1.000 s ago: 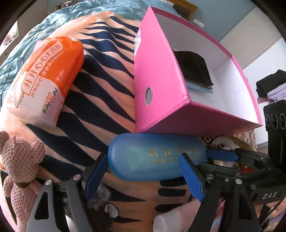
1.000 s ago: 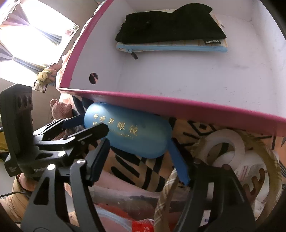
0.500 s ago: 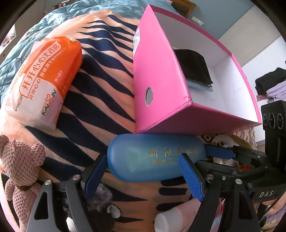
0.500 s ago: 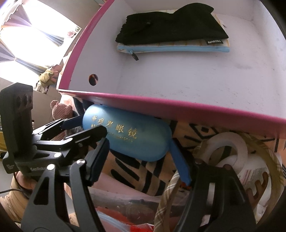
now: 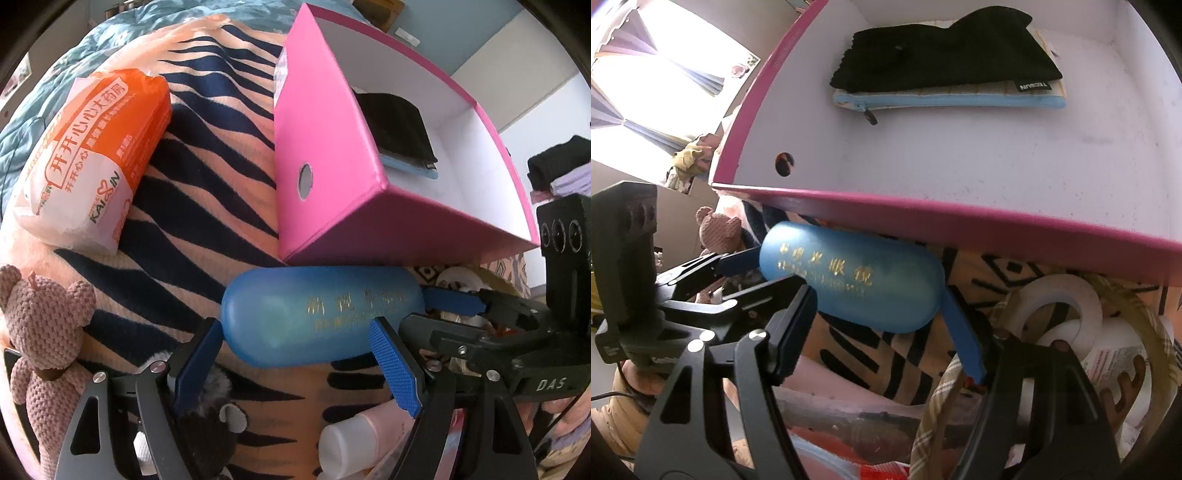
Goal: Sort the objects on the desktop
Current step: 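Lift the blue glasses case with both grippers toward the box rim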
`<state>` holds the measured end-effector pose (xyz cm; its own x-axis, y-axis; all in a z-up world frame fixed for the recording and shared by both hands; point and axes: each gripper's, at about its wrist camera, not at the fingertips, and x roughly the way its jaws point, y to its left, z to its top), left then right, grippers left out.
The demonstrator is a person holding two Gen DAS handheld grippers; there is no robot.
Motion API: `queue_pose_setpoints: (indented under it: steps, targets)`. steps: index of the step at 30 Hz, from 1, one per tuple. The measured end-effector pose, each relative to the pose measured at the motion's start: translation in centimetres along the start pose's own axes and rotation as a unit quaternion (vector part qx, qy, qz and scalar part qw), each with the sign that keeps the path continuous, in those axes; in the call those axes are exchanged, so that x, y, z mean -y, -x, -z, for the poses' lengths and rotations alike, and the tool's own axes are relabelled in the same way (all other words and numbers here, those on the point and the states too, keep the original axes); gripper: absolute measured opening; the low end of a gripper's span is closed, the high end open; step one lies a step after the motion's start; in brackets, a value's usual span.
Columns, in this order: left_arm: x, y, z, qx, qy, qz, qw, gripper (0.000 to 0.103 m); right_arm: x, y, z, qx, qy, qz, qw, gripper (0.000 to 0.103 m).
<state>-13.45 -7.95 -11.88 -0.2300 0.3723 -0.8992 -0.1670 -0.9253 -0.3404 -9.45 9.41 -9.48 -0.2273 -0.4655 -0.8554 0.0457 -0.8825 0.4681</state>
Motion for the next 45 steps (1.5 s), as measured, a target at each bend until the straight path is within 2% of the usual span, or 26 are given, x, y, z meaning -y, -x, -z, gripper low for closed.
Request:
queue_pose_setpoints:
  steps: [8, 13, 15, 22, 34, 45]
  targets:
    - [-0.3, 0.1, 0.1, -0.008, -0.005, 0.002, 1.0, 0.082, 0.2, -0.4, -0.1, 0.0, -0.004, -0.003, 1.0, 0.071]
    - [0.0, 0.4, -0.6, 0.0, -0.007, -0.012, 0.9999, 0.082, 0.3, -0.5, -0.2, 0.002, -0.01, -0.002, 1.0, 0.071]
    - [0.1, 0.3, -0.6, -0.003, -0.013, -0.009, 0.9999, 0.079, 0.2, -0.8, -0.3, 0.001, -0.01, -0.001, 1.0, 0.071]
    - [0.3, 0.4, -0.6, -0.005, -0.011, -0.01, 0.9999, 0.078, 0.0, -0.9, -0.2, 0.003, -0.002, 0.002, 1.0, 0.071]
    - [1.6, 2.6, 0.5, 0.01, -0.005, 0.002, 0.9999, 0.078, -0.6, 1.5, 1.0, 0.025, 0.019, 0.005, 0.999, 0.069]
    - [3.7, 5.5, 1.1, 0.037, -0.009, 0.016, 0.9992, 0.078, -1.8, 5.1, 2.2, 0.059, 0.064, 0.017, 0.996, 0.067]
